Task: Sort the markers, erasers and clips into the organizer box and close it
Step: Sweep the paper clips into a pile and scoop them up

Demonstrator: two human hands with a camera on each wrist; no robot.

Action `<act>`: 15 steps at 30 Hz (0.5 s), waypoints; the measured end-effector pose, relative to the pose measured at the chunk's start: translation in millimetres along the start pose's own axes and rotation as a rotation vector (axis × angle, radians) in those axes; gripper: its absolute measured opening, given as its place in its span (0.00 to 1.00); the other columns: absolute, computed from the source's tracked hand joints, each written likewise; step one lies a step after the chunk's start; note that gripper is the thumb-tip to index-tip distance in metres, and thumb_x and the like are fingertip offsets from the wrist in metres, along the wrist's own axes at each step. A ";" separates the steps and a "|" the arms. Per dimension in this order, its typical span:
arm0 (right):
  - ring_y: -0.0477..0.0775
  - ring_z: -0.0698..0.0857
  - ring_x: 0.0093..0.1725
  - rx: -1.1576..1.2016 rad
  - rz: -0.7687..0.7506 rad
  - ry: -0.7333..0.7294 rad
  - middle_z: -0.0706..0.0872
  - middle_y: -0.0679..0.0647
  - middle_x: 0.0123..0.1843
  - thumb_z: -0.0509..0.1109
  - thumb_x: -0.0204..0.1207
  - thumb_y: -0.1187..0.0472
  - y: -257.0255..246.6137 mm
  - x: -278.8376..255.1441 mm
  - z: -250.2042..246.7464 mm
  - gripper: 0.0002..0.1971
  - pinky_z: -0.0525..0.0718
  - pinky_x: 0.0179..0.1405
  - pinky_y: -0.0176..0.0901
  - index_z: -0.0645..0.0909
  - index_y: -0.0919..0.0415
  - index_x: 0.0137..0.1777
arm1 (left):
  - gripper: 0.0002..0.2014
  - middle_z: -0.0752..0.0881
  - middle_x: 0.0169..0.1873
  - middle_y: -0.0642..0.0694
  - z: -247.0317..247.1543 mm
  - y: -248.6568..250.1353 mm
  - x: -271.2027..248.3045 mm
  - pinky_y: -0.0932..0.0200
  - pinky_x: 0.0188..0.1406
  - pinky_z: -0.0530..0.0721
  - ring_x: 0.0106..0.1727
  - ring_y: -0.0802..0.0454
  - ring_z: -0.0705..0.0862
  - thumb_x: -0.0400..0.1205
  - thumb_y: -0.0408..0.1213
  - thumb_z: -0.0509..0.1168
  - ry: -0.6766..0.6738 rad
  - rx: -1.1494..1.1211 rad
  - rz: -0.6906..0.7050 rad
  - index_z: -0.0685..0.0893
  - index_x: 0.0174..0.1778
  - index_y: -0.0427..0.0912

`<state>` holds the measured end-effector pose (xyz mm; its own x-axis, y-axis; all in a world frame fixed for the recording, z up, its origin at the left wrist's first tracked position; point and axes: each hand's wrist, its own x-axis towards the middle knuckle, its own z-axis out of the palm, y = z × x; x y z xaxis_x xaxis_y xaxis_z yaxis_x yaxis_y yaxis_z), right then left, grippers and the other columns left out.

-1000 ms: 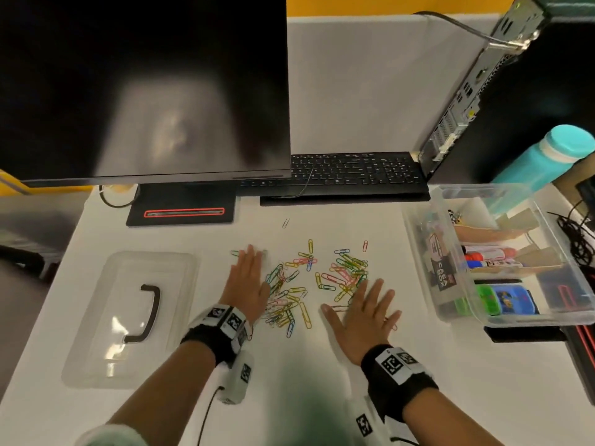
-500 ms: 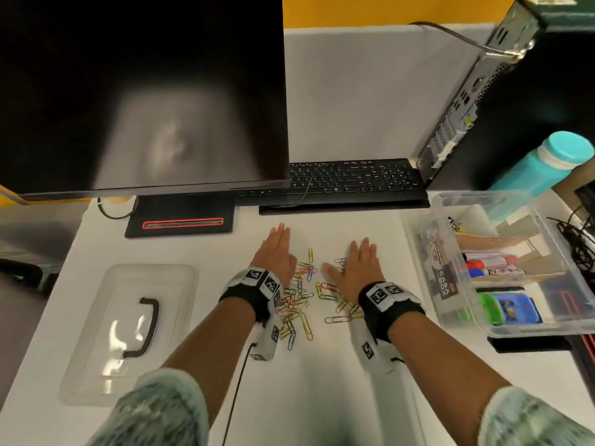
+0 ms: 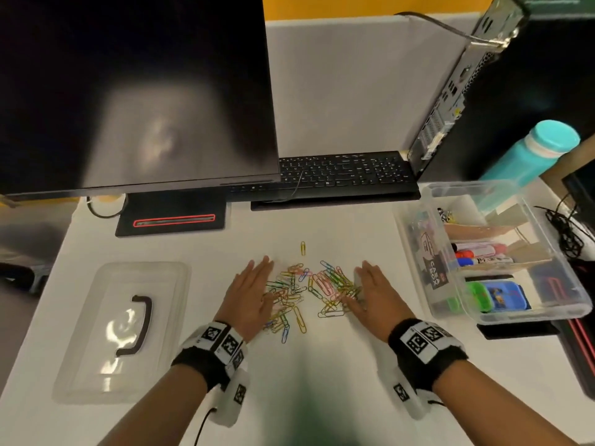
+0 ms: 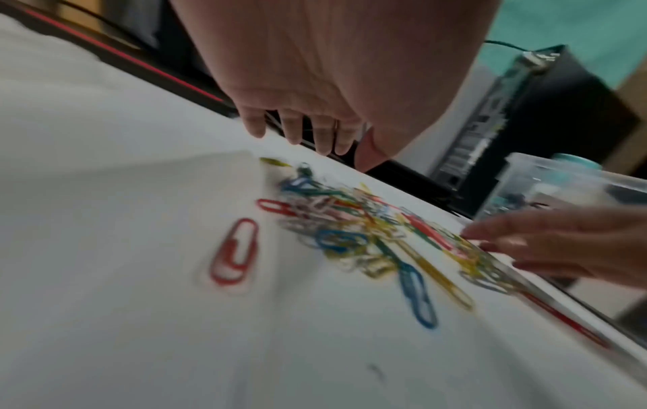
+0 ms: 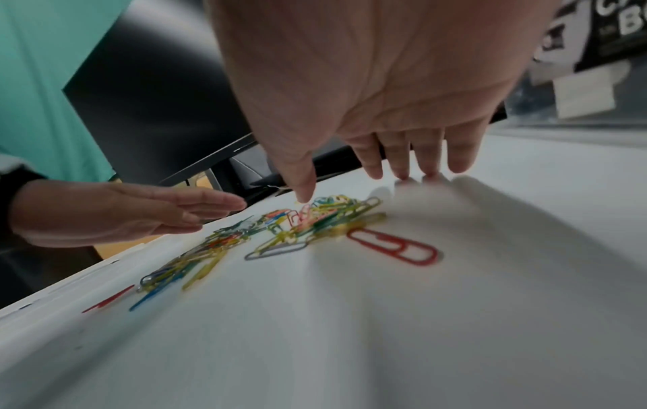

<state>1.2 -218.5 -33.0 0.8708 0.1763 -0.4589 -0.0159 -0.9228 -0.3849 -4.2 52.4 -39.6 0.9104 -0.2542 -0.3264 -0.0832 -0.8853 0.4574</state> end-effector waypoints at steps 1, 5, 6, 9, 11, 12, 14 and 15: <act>0.59 0.43 0.85 -0.014 -0.010 -0.011 0.44 0.57 0.86 0.56 0.81 0.39 -2.4 2.4 1.3 0.38 0.49 0.84 0.50 0.50 0.60 0.84 | 0.30 0.45 0.84 0.54 -2.9 -3.5 0.8 0.49 0.84 0.46 0.84 0.54 0.41 0.84 0.46 0.45 -0.007 0.000 -0.036 0.45 0.83 0.49; 0.59 0.43 0.85 -0.047 -0.112 -0.032 0.42 0.57 0.86 0.54 0.83 0.44 -36.1 35.2 -0.3 0.37 0.48 0.84 0.53 0.45 0.61 0.84 | 0.33 0.40 0.84 0.54 -9.6 9.4 38.3 0.45 0.84 0.47 0.84 0.50 0.39 0.84 0.38 0.50 -0.050 0.158 -0.017 0.41 0.83 0.51; 0.59 0.42 0.85 -0.059 -0.113 -0.053 0.40 0.57 0.86 0.52 0.84 0.45 -45.6 42.8 -0.8 0.36 0.47 0.83 0.55 0.43 0.61 0.84 | 0.33 0.39 0.83 0.54 -10.1 18.4 49.3 0.43 0.84 0.47 0.84 0.48 0.38 0.84 0.37 0.50 -0.062 0.199 0.006 0.40 0.83 0.52; 0.62 0.36 0.84 -0.199 -0.131 -0.117 0.34 0.57 0.85 0.47 0.85 0.49 -58.6 48.9 6.7 0.32 0.42 0.83 0.58 0.39 0.59 0.84 | 0.31 0.38 0.83 0.56 -4.0 41.9 65.7 0.42 0.83 0.43 0.84 0.43 0.37 0.86 0.39 0.48 -0.151 0.270 0.009 0.40 0.83 0.53; 0.62 0.36 0.84 -0.258 -0.205 -0.145 0.35 0.56 0.85 0.46 0.86 0.52 -52.7 38.7 12.5 0.31 0.41 0.82 0.55 0.39 0.59 0.84 | 0.32 0.37 0.83 0.56 5.1 49.6 59.7 0.42 0.82 0.42 0.83 0.41 0.36 0.86 0.40 0.48 -0.168 0.323 0.000 0.39 0.83 0.53; 0.61 0.38 0.84 -0.250 -0.255 -0.160 0.37 0.55 0.86 0.46 0.86 0.53 -46.4 31.7 14.2 0.30 0.42 0.82 0.53 0.41 0.59 0.84 | 0.32 0.37 0.83 0.56 10.1 50.5 52.9 0.42 0.82 0.42 0.83 0.41 0.35 0.86 0.40 0.48 -0.162 0.345 0.008 0.39 0.82 0.53; 0.57 0.45 0.85 -0.111 -0.321 -0.148 0.45 0.53 0.86 0.50 0.86 0.54 -31.3 14.4 12.3 0.28 0.45 0.82 0.46 0.50 0.58 0.84 | 0.32 0.37 0.83 0.57 16.2 47.0 34.1 0.41 0.82 0.40 0.83 0.41 0.35 0.85 0.40 0.48 -0.153 0.351 0.062 0.39 0.83 0.53; 0.56 0.51 0.84 -0.019 -0.322 -0.101 0.52 0.52 0.86 0.53 0.86 0.54 -23.7 5.1 9.9 0.27 0.51 0.81 0.44 0.55 0.58 0.83 | 0.32 0.38 0.83 0.58 17.2 41.9 23.5 0.41 0.82 0.39 0.83 0.42 0.36 0.85 0.40 0.49 -0.136 0.337 0.095 0.41 0.83 0.53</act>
<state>1.2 -192.4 -34.1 0.7766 0.4922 -0.3932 0.2623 -0.8201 -0.5085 6.7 2.7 -42.4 0.8317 -0.3709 -0.4132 -0.3141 -0.9279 0.2007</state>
